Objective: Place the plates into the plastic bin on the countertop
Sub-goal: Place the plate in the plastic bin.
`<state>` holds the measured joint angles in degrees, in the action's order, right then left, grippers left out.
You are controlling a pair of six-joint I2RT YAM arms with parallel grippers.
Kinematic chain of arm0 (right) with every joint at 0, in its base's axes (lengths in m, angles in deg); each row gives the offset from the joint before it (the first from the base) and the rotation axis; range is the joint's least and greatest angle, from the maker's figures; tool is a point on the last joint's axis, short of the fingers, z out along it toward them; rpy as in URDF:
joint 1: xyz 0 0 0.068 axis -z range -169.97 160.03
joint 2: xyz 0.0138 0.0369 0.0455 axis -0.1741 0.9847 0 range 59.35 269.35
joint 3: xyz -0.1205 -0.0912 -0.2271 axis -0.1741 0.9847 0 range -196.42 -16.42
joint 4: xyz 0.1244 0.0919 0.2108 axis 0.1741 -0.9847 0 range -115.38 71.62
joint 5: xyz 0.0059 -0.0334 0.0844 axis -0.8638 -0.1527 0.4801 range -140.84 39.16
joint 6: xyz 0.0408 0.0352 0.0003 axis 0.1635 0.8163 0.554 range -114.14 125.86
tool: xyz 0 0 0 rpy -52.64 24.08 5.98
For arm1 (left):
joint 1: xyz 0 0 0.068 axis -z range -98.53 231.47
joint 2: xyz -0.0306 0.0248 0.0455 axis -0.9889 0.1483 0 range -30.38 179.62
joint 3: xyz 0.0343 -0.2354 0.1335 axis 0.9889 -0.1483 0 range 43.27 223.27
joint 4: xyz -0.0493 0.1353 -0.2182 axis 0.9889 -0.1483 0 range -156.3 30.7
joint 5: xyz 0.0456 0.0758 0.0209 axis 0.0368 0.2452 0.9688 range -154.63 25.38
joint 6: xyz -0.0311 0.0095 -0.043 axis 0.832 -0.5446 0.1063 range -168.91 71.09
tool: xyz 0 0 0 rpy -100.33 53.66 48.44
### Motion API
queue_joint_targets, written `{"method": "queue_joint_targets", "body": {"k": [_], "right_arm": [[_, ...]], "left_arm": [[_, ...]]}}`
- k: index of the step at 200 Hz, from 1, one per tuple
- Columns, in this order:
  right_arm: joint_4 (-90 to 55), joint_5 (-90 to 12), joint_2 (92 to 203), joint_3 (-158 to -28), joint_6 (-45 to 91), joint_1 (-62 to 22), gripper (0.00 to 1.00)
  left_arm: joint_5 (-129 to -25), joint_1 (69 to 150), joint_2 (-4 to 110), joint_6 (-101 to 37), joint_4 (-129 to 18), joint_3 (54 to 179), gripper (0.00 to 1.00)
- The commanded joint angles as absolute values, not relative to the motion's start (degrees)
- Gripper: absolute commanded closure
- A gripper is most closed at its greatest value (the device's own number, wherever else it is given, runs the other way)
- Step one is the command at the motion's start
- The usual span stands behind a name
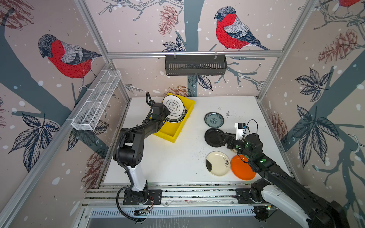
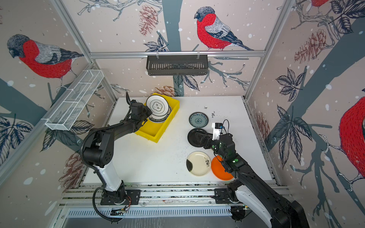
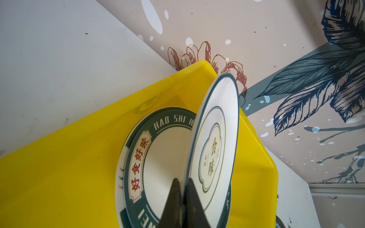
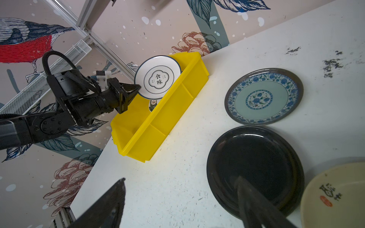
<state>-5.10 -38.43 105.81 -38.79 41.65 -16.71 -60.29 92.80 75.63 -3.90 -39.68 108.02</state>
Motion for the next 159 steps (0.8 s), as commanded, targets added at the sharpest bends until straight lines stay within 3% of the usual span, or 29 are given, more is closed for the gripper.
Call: {"method": "queue_joint_targets", "body": {"k": [1,27,51,68,90,107,159], "right_arm": [[-5.61,-40.02,105.85,-39.04,41.18,-16.69,0.12],[-7.66,-43.25,106.07,-39.6,40.5,-16.74,0.12],[-8.97,-44.76,106.12,-40.12,40.06,-16.7,0.12],[-9.48,-45.19,106.19,-40.41,40.05,-16.69,0.12],[-11.53,-45.68,106.29,-41.32,39.54,-16.59,0.12],[-14.89,-47.01,106.7,-42.48,38.62,-16.45,0.12],[-19.92,-46.16,110.38,-44.19,38.64,-14.31,0.12]], "left_arm": [[-58.7,92.48,77.11,-4.76,-39.17,110.24,1.0],[-59.83,92.11,78.76,-4.73,-40.42,111.87,0.99],[-61.05,92.11,78.95,-5.21,-40.03,112.06,0.64],[-61.86,92.11,78.69,-5.91,-40.01,112.43,0.48],[-62.08,92.18,77.92,-7.34,-43.7,114.19,0.35],[-60.77,92.35,75.7,-8.3,-44.76,113.47,0.16],[-52.11,96.28,65.43,-16.26,-51.38,111.61,0.09]]}}
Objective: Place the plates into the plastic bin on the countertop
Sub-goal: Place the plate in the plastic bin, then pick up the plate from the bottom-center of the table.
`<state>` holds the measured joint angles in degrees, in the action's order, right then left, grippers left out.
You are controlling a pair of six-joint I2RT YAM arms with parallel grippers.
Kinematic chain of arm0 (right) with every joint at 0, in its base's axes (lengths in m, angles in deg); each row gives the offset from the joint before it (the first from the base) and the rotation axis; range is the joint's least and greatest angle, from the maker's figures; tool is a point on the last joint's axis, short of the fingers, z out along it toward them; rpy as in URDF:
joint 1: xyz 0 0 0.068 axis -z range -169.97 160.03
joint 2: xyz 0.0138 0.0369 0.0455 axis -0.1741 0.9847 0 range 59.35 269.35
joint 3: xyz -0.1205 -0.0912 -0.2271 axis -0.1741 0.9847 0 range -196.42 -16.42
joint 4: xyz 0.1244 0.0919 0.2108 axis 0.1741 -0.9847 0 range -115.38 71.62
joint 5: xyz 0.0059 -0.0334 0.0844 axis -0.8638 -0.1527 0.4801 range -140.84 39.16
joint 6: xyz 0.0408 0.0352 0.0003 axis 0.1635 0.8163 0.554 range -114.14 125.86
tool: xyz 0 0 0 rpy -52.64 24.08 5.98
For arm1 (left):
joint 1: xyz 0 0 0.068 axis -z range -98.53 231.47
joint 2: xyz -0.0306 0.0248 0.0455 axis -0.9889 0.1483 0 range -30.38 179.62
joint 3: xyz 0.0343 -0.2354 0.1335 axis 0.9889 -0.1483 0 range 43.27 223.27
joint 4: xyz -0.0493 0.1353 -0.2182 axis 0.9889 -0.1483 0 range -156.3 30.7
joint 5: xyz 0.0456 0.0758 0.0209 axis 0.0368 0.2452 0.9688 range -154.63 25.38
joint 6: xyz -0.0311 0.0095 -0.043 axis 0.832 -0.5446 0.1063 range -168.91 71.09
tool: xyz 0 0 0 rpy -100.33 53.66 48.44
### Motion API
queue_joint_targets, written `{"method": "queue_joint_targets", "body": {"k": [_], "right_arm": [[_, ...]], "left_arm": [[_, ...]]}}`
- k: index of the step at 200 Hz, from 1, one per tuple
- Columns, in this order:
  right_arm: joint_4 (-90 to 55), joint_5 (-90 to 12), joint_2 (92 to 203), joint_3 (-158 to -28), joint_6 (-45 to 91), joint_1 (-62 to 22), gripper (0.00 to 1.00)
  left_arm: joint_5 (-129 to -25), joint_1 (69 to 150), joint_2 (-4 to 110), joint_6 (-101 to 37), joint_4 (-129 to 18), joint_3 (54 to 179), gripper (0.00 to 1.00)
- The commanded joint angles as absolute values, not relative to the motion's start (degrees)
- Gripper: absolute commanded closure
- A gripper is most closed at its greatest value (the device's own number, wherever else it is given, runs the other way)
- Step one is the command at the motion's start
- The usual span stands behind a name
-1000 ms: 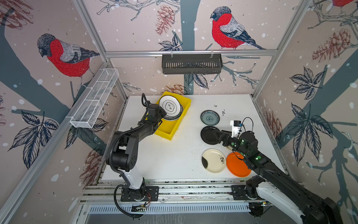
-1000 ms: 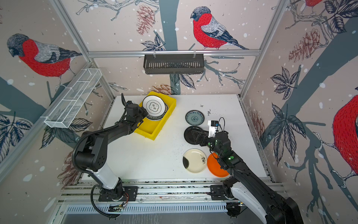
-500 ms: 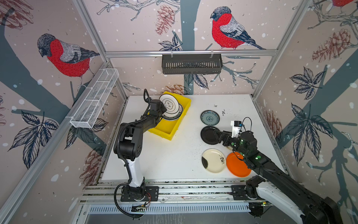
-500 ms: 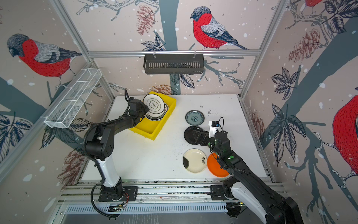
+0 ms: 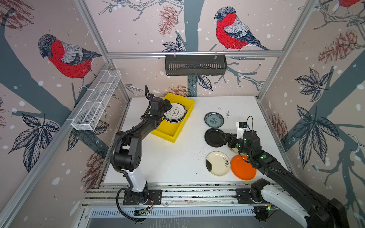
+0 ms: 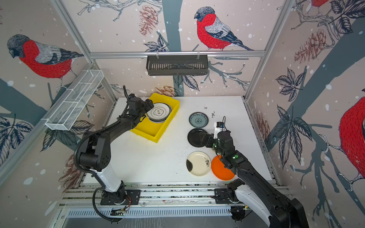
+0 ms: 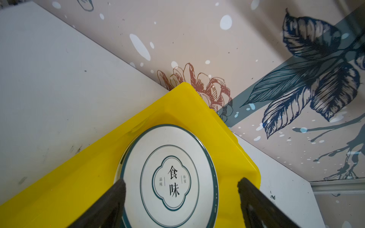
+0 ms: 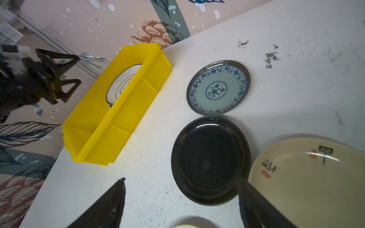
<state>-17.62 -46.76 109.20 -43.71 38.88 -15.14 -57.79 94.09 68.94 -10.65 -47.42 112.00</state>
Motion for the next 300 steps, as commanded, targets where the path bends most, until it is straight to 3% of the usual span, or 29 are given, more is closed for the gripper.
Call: {"method": "queue_joint_targets", "body": {"k": [1,96,150,195,242,300], "right_arm": [[-19.9,-46.08,110.49,-44.19,38.69,-14.22,0.12],[-21.39,-42.91,120.64,-49.62,34.16,-9.07,0.11],[-18.85,-39.84,123.81,-50.11,34.64,-8.5,0.11],[-17.49,-39.5,123.77,-48.79,34.34,-8.19,0.11],[-17.23,-38.11,123.63,-48.68,34.34,-7.81,0.11],[-17.26,-38.32,121.63,-47.28,34.6,-7.57,0.11]], "left_arm": [[-51.91,96.48,65.25,-16.42,-51.51,111.58,0.1],[-54.21,109.68,41.6,-15.41,-54.19,93.18,0.08],[-66.64,112.08,33.7,-8.43,-52.7,83.9,0.09],[-70.89,116.84,33.13,-5.91,-55.35,78.52,0.09],[-82.29,119.43,37.59,0.91,-33.17,66.29,0.13],[-84.2,124.39,42.07,-1.18,-30.23,66.11,0.2]]}}
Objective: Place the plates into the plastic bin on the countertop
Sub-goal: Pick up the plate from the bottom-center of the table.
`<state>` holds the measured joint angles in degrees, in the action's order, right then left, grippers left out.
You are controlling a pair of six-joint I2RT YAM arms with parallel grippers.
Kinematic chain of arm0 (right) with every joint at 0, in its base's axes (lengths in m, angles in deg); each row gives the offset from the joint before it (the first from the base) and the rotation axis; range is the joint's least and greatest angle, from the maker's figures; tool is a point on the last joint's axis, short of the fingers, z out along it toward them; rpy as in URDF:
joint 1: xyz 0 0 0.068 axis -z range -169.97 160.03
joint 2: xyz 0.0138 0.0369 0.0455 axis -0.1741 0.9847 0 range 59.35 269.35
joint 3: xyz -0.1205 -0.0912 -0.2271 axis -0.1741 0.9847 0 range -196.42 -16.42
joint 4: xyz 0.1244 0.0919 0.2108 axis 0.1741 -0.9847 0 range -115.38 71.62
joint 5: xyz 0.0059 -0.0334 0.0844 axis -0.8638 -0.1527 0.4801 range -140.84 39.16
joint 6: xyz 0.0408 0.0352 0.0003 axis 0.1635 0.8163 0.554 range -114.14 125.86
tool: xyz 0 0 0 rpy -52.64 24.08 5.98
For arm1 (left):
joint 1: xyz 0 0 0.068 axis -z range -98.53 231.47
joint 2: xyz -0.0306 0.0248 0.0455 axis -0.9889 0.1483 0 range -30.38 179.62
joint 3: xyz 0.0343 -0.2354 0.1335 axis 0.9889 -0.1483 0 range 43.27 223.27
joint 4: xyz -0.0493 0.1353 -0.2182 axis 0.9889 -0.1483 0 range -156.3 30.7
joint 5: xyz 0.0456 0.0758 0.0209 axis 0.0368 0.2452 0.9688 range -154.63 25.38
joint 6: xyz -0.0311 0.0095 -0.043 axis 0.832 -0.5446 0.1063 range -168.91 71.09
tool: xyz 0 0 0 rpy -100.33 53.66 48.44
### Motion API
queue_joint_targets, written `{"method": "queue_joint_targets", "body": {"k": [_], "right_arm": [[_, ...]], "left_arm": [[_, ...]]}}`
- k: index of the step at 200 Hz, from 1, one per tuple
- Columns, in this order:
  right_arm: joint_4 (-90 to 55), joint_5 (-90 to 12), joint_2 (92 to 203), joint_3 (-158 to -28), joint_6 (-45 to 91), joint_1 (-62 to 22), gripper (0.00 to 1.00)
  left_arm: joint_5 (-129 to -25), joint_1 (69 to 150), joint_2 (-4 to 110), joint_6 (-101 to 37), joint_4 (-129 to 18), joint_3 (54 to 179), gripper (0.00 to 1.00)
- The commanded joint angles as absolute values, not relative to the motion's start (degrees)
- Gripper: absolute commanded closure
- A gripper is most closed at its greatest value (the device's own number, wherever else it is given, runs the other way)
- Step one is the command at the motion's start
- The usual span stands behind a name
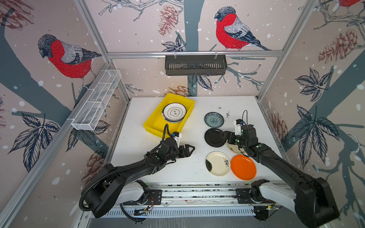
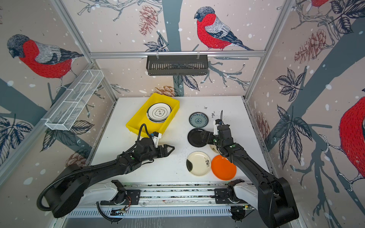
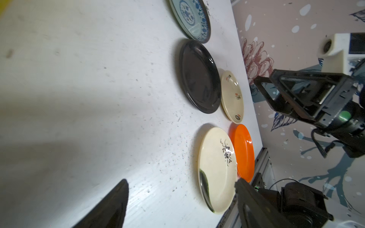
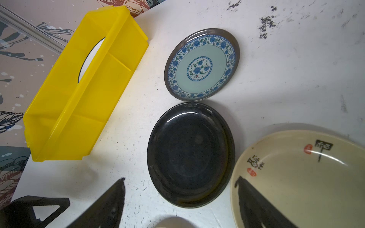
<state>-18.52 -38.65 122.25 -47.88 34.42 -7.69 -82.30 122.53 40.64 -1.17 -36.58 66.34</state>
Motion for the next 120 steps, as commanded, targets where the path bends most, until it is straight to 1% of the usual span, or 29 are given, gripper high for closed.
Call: {"method": "queue_joint_targets", "body": {"k": [1,31,46,89,120], "right_arm": [[-17.25,-38.34,121.6,-47.23,34.65,-7.52,0.11],[-17.34,-37.9,121.69,-47.18,34.88,-7.29,0.11],[-17.49,-37.77,121.54,-47.27,34.87,-7.31,0.11],[-17.37,-37.3,120.34,-46.62,35.82,-7.27,0.11],[-17.32,-36.99,120.22,-46.47,36.07,-7.2,0.11]], "left_arm": [[-84.21,124.51,42.18,-1.18,-30.09,66.12,0.2],[-84.77,127.46,45.76,-1.74,-26.89,66.39,0.23],[-85.24,127.79,47.65,-1.55,-26.14,66.3,0.25],[-87.86,128.78,54.13,0.48,-20.47,65.5,0.34],[-87.53,129.18,56.92,1.34,-17.87,65.33,0.37]]}}
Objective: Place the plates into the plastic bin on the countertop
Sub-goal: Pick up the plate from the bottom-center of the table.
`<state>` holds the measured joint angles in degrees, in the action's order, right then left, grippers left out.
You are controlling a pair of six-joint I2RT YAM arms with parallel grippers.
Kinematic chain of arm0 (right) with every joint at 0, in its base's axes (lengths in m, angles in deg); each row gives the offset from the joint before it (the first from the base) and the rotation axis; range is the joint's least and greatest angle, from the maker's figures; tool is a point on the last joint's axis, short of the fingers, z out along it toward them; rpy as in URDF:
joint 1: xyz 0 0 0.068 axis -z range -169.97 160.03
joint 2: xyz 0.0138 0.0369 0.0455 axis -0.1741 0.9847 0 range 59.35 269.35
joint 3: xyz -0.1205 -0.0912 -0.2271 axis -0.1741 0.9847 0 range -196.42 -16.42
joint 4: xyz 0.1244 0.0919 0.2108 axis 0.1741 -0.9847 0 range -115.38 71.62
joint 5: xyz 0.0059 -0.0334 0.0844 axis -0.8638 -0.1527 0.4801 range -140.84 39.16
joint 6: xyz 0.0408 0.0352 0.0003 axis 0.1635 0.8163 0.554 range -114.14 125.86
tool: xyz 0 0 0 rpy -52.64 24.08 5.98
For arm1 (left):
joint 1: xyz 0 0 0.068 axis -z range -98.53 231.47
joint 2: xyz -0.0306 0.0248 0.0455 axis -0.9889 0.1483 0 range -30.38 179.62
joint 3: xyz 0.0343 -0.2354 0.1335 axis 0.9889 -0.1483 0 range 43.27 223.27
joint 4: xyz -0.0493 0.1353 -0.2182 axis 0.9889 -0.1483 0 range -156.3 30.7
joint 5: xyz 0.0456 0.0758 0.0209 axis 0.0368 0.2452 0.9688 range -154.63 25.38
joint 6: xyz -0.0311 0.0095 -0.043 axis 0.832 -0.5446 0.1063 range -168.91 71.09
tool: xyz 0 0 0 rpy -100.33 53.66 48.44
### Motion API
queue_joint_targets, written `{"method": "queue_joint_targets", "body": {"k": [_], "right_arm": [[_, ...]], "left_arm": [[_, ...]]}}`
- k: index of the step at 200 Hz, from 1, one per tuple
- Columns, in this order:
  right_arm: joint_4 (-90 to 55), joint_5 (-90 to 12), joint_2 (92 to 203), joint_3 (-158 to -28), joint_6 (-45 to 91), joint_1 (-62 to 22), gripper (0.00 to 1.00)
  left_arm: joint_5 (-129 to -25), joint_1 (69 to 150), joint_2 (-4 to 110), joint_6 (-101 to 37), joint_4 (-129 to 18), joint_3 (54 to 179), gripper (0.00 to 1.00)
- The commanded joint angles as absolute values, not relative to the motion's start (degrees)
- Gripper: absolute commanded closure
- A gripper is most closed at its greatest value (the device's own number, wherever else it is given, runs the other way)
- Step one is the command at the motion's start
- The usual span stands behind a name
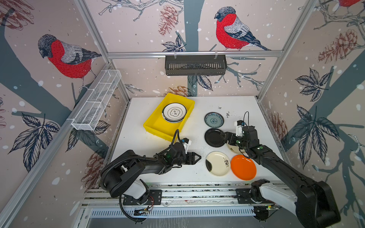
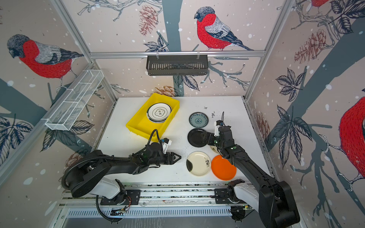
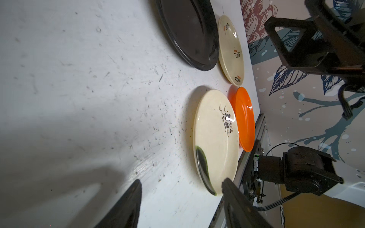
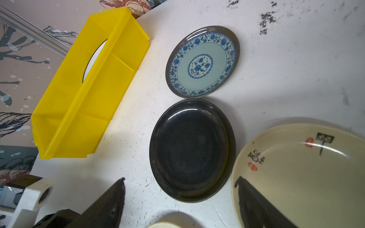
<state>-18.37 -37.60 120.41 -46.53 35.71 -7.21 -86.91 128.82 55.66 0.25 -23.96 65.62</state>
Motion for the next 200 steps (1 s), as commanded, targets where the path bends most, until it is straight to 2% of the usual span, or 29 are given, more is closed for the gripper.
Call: {"method": "queue_joint_targets", "body": {"k": [1,71,150,200], "right_arm": [[-17.28,-36.97,120.24,-46.48,36.08,-7.2,0.11],[-17.29,-37.04,120.16,-46.13,36.02,-7.22,0.11],[-17.82,-37.15,119.9,-45.75,36.67,-7.15,0.11],[-18.9,-37.76,117.85,-45.96,36.63,-7.1,0.11]], "left_arm": [[-87.51,129.19,56.99,1.35,-17.89,65.33,0.37],[-89.04,129.46,62.43,2.73,-14.22,66.29,0.43],[-88.57,132.4,66.02,-0.26,-21.44,73.09,0.44],[-89.26,133.1,69.29,0.78,-20.82,74.91,0.45]]}}
